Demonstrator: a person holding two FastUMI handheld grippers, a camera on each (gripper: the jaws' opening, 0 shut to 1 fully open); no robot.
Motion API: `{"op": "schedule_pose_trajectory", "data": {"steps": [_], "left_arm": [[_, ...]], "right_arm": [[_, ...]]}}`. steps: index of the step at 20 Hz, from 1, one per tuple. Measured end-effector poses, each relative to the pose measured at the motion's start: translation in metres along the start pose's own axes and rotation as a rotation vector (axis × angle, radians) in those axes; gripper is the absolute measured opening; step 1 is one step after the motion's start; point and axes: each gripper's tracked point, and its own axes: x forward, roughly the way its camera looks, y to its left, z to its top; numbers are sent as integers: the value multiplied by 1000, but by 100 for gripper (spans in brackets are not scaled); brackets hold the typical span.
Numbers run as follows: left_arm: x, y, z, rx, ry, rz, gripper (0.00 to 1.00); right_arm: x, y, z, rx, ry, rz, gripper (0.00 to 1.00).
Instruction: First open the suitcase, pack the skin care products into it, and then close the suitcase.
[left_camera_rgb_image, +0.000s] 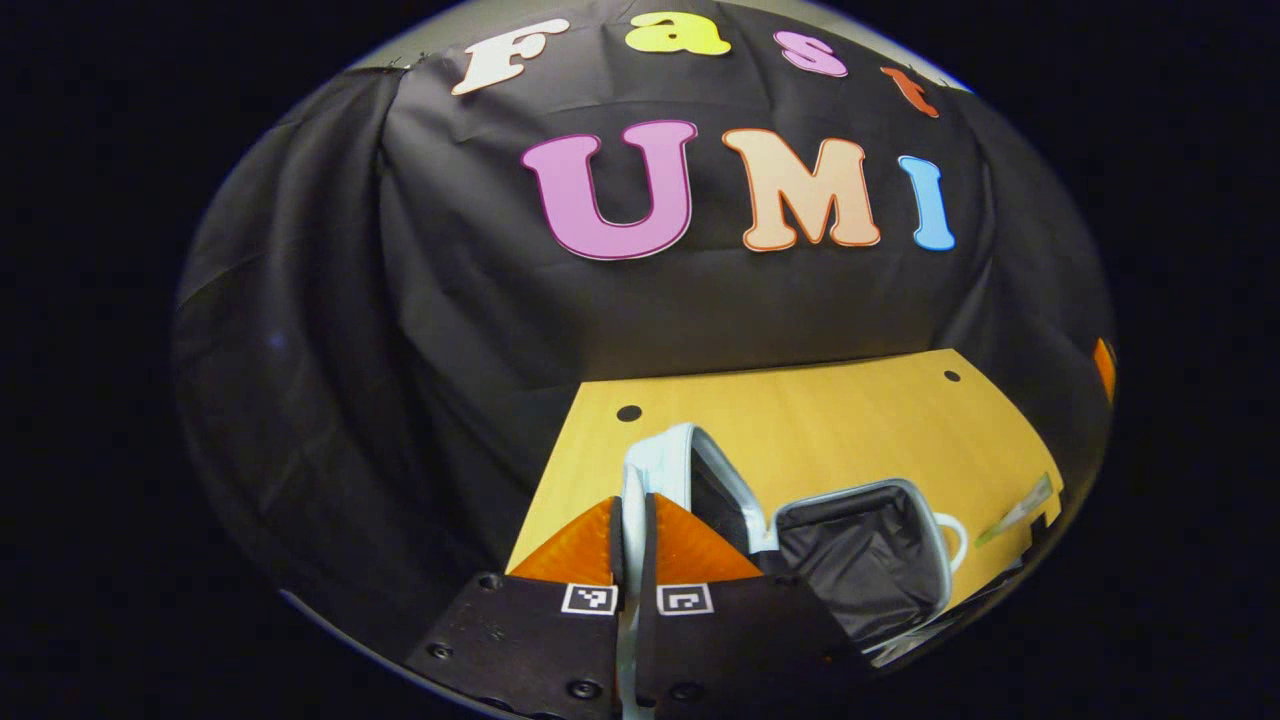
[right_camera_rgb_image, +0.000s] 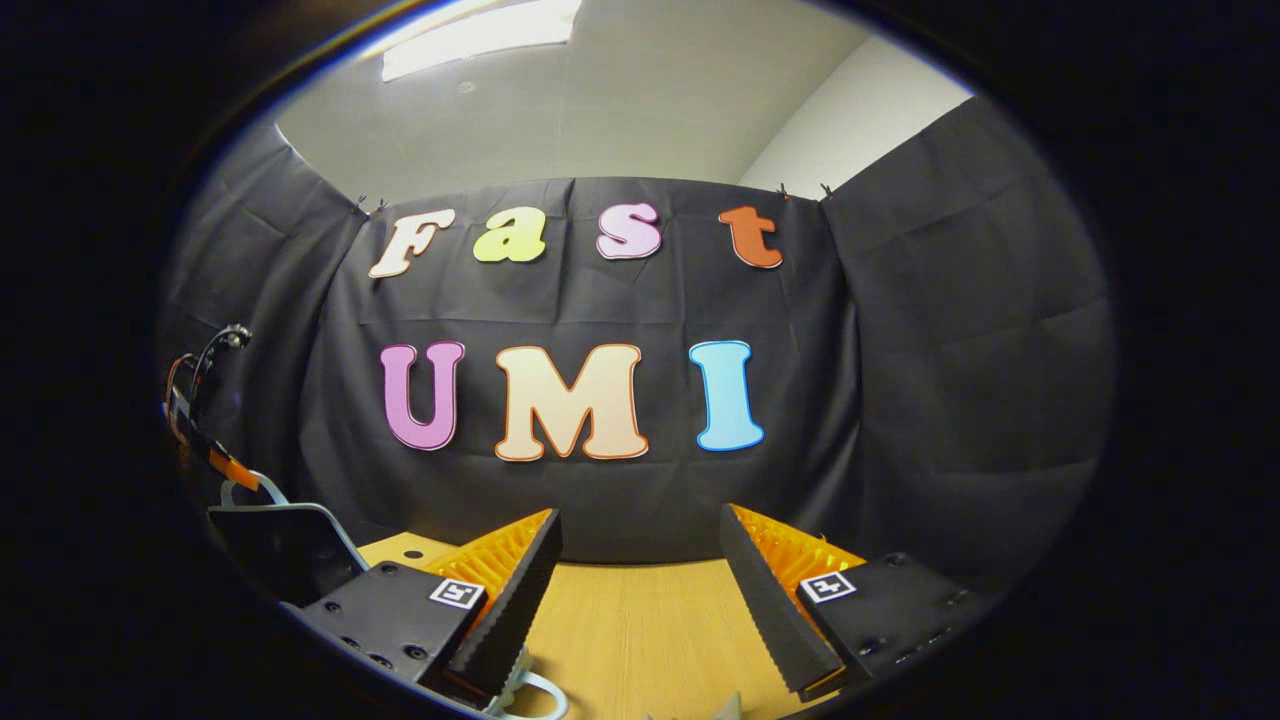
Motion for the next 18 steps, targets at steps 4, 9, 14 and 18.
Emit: {"op": "schedule_pose_trajectory", "data": {"steps": [4,9,14,18], "left_arm": [[30,39,-44,-77,44,23,0],[64,69,-81,-147,86,60,0],[75,91,-108,-123,74,174,7],[61,62,-80,-210,-34,133,56]], "right_arm": [[-4,18,-16,-74,45,1,99],[-5,27,-29,-122,73,11,99],[-10,7,-29,-108,87,-29,98],[-13,-11,-25,-79,81,-45,99]]}}
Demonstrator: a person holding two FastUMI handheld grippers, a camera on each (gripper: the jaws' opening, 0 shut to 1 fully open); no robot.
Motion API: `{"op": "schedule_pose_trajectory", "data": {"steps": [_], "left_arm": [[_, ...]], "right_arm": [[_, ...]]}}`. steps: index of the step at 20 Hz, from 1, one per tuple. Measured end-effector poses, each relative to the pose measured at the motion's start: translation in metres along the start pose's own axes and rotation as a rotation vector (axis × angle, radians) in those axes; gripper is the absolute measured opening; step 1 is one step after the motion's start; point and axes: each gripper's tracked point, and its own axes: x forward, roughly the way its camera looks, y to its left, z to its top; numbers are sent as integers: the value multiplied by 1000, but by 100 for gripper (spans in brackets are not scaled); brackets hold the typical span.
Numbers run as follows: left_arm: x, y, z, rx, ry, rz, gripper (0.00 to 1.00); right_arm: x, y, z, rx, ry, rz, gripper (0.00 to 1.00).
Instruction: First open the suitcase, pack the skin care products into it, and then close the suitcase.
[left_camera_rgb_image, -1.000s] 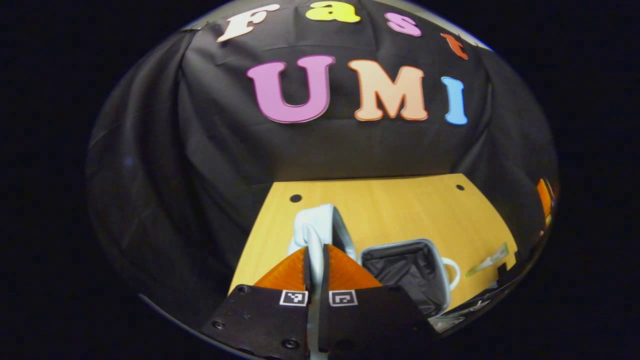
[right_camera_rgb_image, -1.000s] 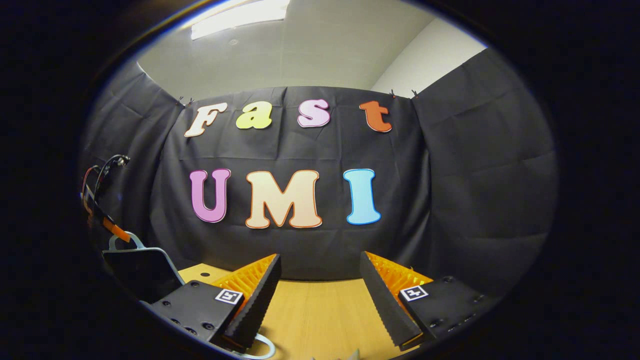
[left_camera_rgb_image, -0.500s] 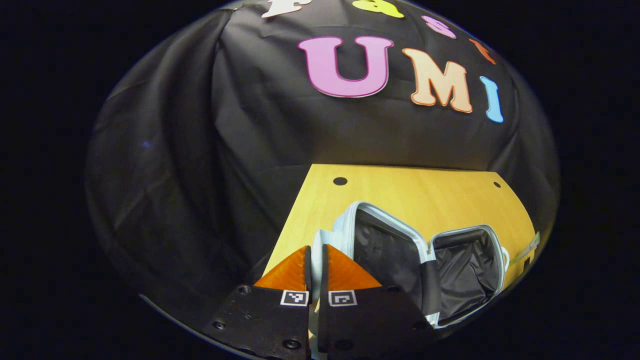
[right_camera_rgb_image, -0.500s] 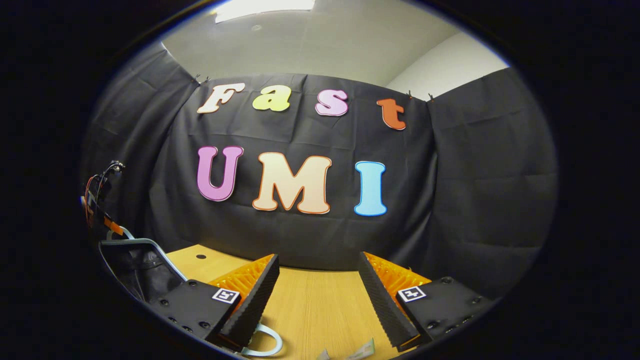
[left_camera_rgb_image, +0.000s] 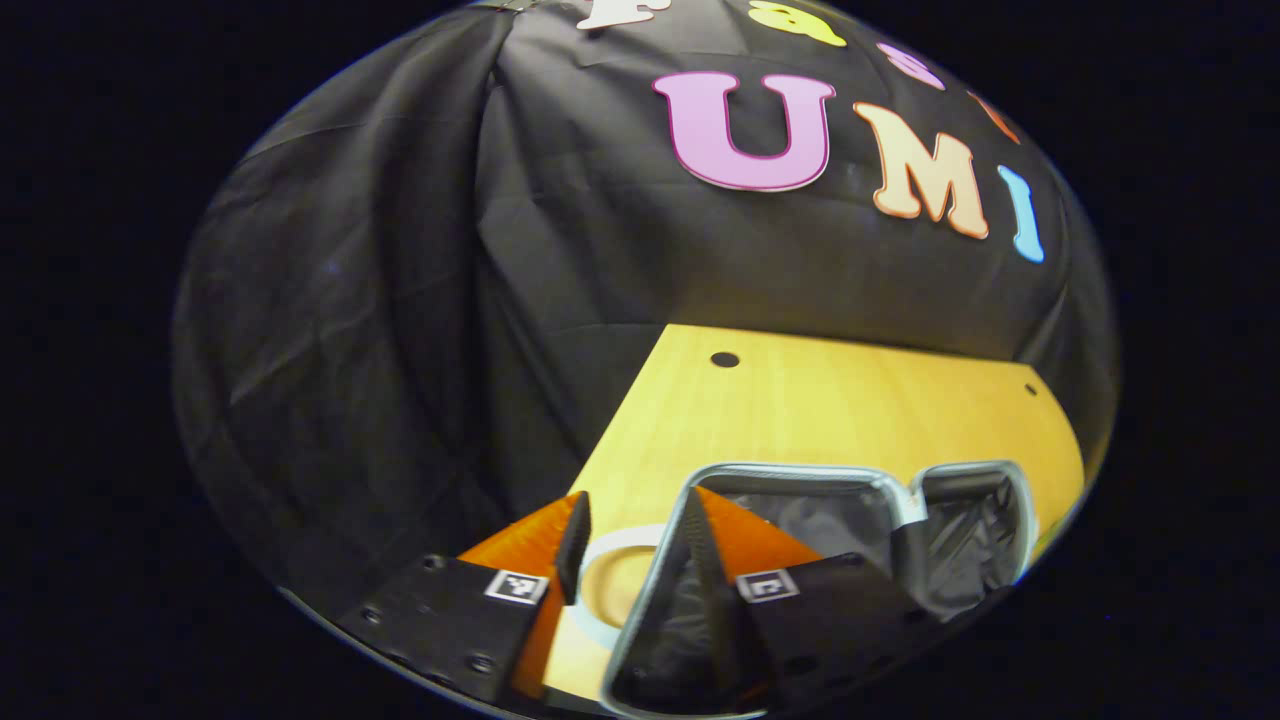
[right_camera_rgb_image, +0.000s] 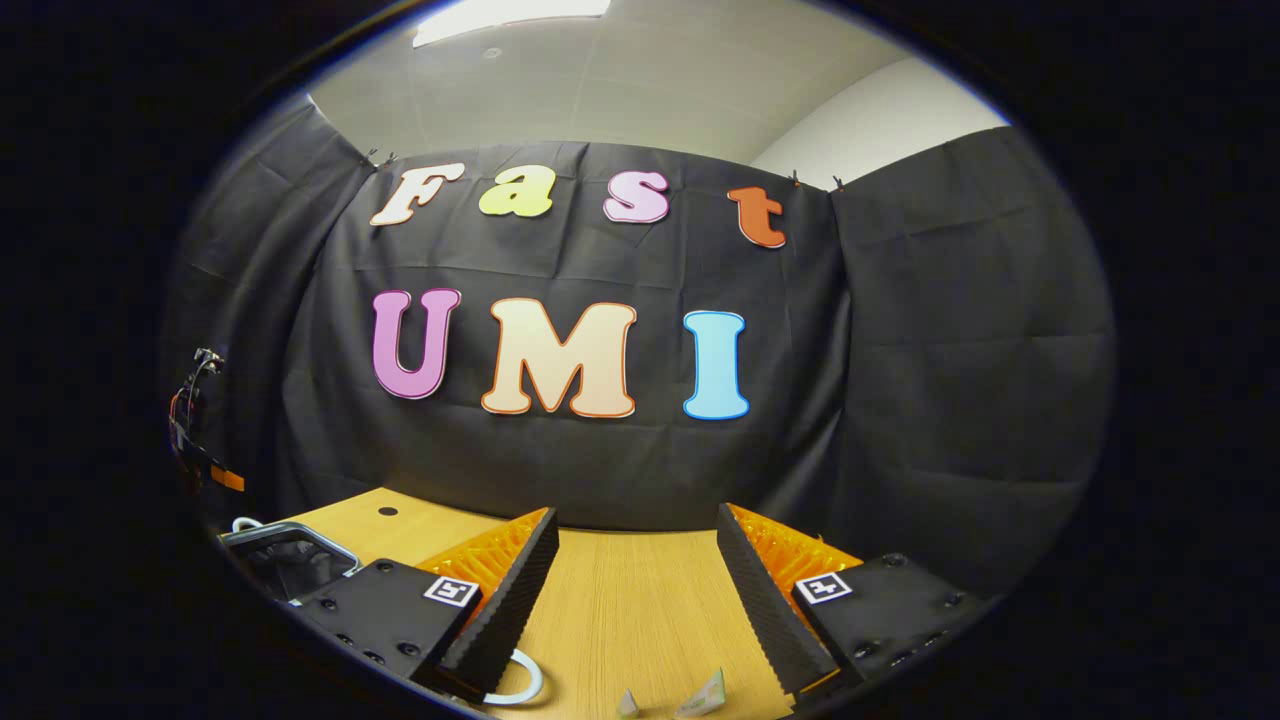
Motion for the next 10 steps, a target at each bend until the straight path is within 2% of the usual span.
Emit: {"op": "schedule_pose_trajectory", "data": {"steps": [1,3,6,10], "left_arm": [[-6,-13,11,0,-44,-4,77],[-26,-54,28,-3,-114,-61,89],[-52,-119,47,18,-168,-126,92],[-86,-207,63,77,-221,-203,92]], "right_arm": [[1,-3,2,11,-5,6,99],[5,-12,3,16,-12,11,99],[8,-26,6,26,-19,39,99],[10,-50,10,31,-31,77,99]]}}
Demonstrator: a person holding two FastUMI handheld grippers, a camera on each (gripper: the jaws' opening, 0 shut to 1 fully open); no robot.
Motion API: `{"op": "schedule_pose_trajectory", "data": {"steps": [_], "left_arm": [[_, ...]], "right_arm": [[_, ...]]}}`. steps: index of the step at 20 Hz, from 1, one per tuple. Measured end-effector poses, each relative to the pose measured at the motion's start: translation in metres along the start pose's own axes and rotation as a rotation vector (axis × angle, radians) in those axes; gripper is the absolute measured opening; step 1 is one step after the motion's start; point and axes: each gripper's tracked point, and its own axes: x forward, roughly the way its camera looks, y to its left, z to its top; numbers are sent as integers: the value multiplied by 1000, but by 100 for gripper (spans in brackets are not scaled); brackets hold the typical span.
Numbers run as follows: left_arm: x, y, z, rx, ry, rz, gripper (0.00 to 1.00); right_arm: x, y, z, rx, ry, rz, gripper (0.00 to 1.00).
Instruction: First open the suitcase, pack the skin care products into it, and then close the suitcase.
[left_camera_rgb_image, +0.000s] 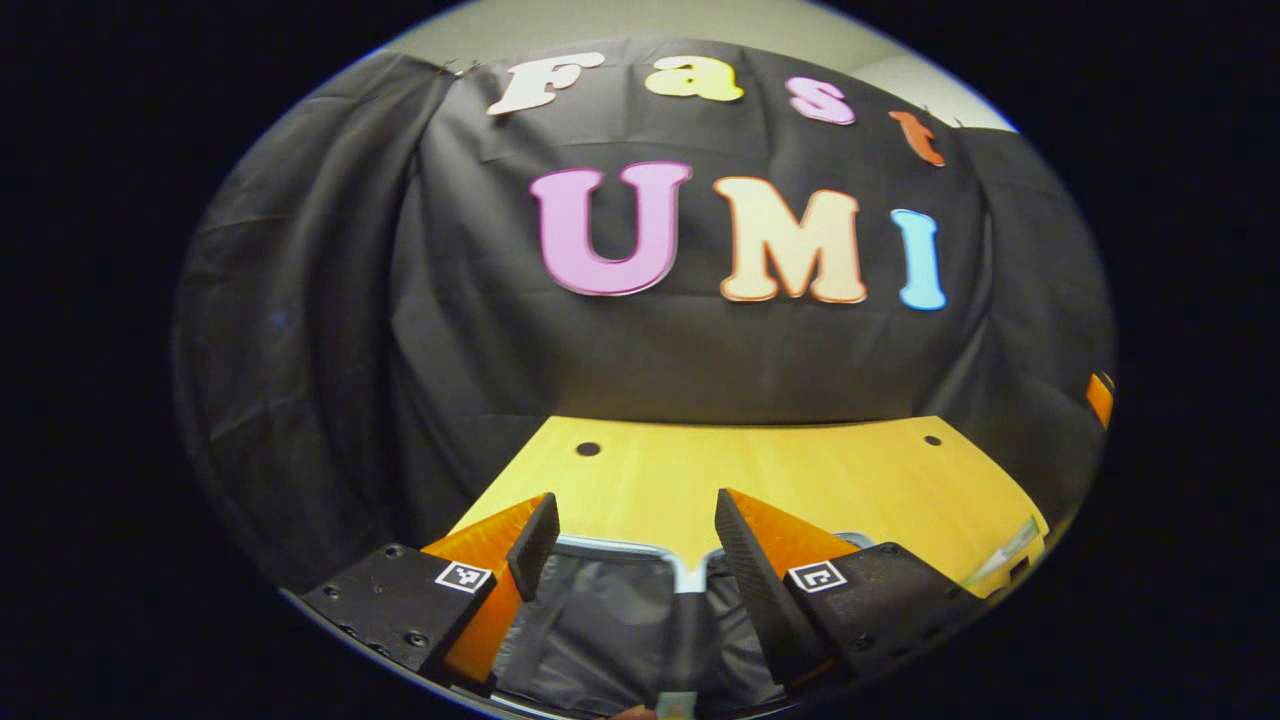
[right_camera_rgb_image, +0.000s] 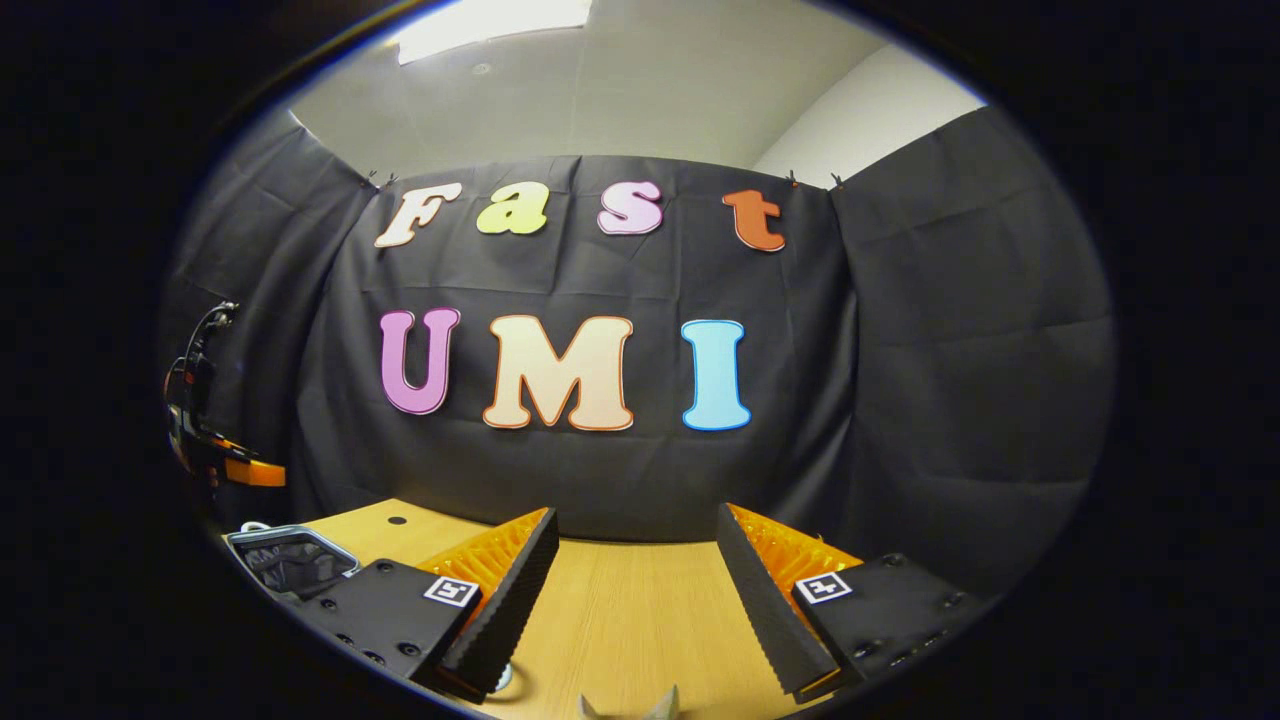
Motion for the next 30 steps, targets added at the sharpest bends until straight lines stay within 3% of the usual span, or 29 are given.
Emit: {"op": "schedule_pose_trajectory", "data": {"steps": [6,12,20,26,30], "left_arm": [[-17,-133,3,52,-17,-161,93],[-31,-222,-18,64,-4,-242,93],[-56,-302,-90,14,120,-329,93],[-59,-357,-154,7,240,-426,94],[-45,-367,-201,0,331,-434,92]], "right_arm": [[-7,-46,-2,18,0,33,99],[-11,-81,-10,40,3,64,99],[-15,-81,-17,17,18,168,99],[-23,-89,-33,-9,66,181,99],[-27,-96,-46,-37,100,178,99]]}}
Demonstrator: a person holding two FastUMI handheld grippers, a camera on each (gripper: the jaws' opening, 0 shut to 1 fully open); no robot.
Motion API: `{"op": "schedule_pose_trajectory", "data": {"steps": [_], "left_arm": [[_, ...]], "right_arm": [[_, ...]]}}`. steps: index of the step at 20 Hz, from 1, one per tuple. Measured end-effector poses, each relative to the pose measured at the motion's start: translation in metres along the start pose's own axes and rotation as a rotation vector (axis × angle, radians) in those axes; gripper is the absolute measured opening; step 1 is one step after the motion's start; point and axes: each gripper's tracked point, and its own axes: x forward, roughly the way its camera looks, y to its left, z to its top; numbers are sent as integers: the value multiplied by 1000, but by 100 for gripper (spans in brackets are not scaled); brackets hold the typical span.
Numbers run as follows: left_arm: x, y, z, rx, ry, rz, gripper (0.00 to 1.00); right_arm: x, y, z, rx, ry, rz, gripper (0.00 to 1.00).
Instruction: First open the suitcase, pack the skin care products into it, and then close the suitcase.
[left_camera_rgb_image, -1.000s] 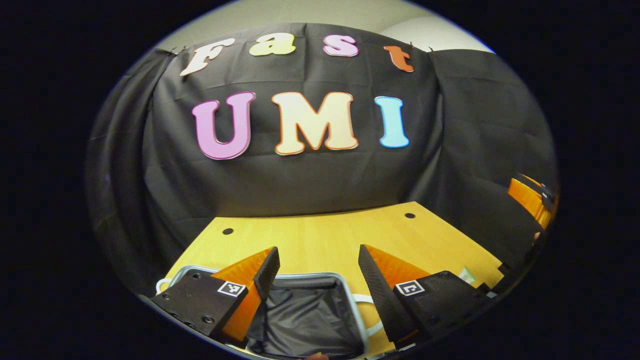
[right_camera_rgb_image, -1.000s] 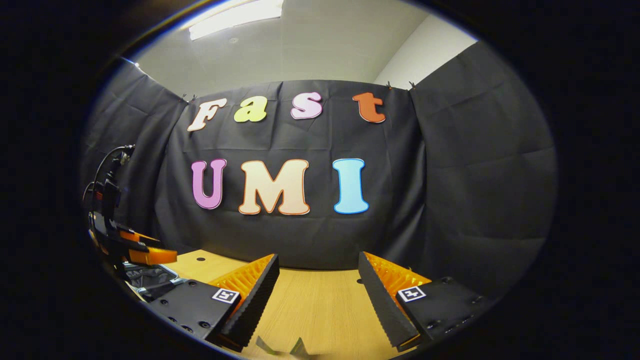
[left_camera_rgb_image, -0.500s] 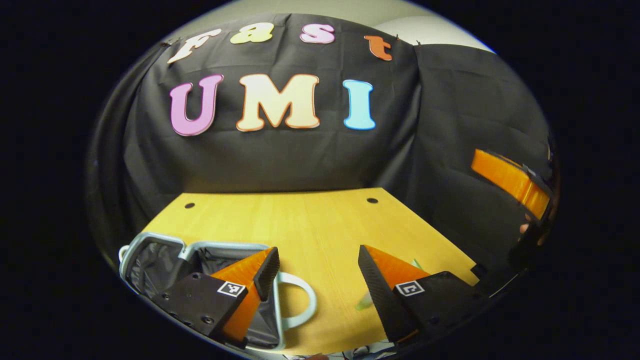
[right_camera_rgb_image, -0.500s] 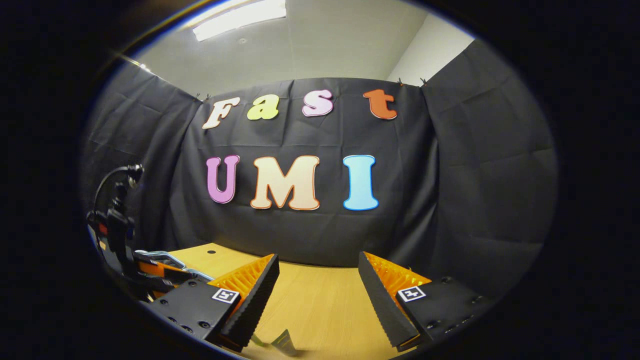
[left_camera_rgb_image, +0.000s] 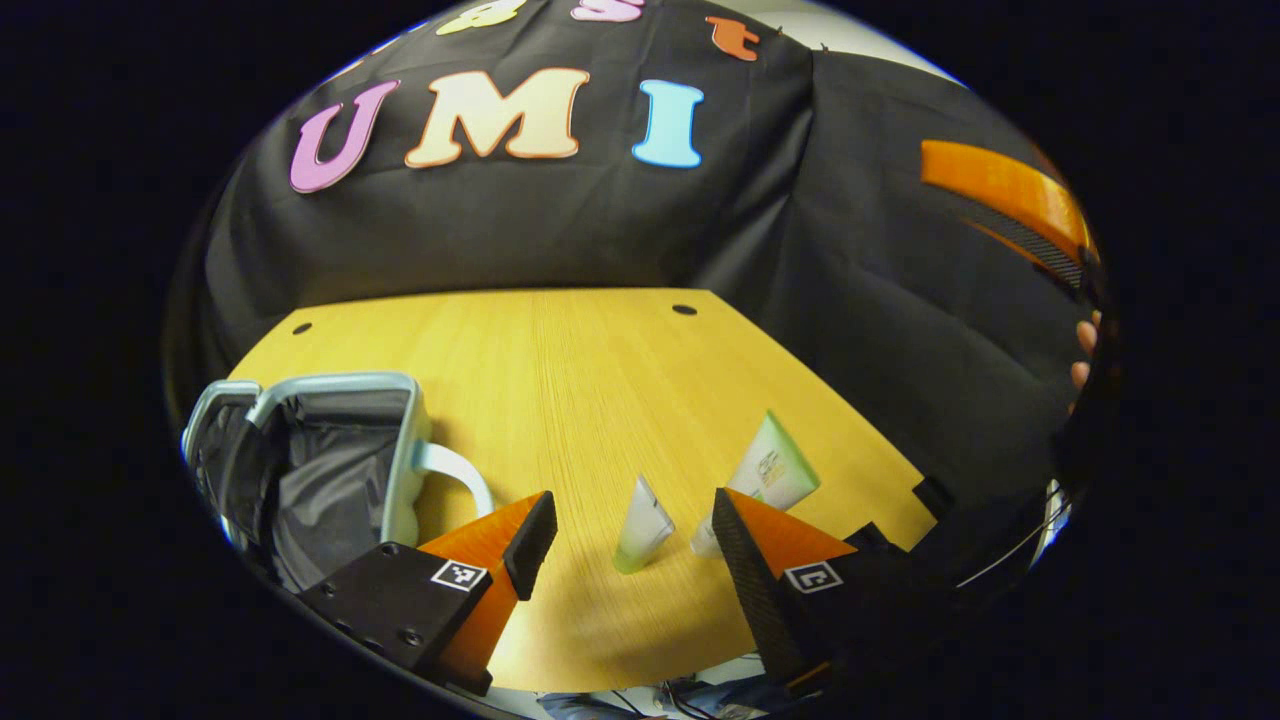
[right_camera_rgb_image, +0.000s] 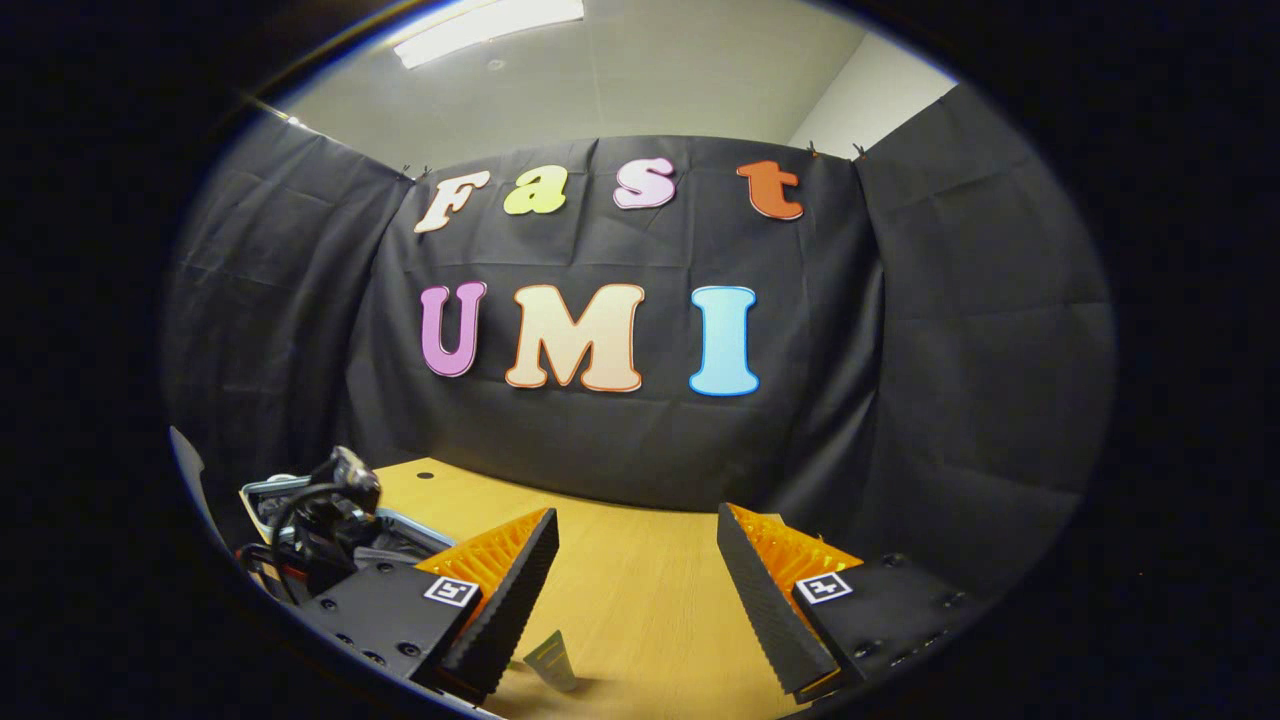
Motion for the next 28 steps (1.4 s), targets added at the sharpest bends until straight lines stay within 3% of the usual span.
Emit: {"op": "schedule_pose_trajectory", "data": {"steps": [6,7,8,11,14,20,24,27,28], "left_arm": [[37,0,-30,-70,89,-42,81],[40,-3,-32,-77,97,-60,74],[44,-1,-33,-77,103,-53,67],[50,10,-32,-75,134,-19,20],[41,13,-22,-105,138,-8,15],[-16,27,26,-73,75,36,15],[-52,47,38,-77,62,103,15],[-72,65,38,-102,66,153,15],[-78,72,35,-109,71,168,15]], "right_arm": [[-13,28,-45,0,85,107,99],[-15,32,-53,-3,107,121,99],[-19,36,-58,-8,117,132,99],[-22,45,-72,-24,125,167,99],[-23,58,-112,-23,187,205,99],[-14,79,-193,-33,295,247,99],[1,80,-253,-25,393,235,99],[6,83,-274,21,460,243,99],[6,82,-273,30,455,240,92]]}}
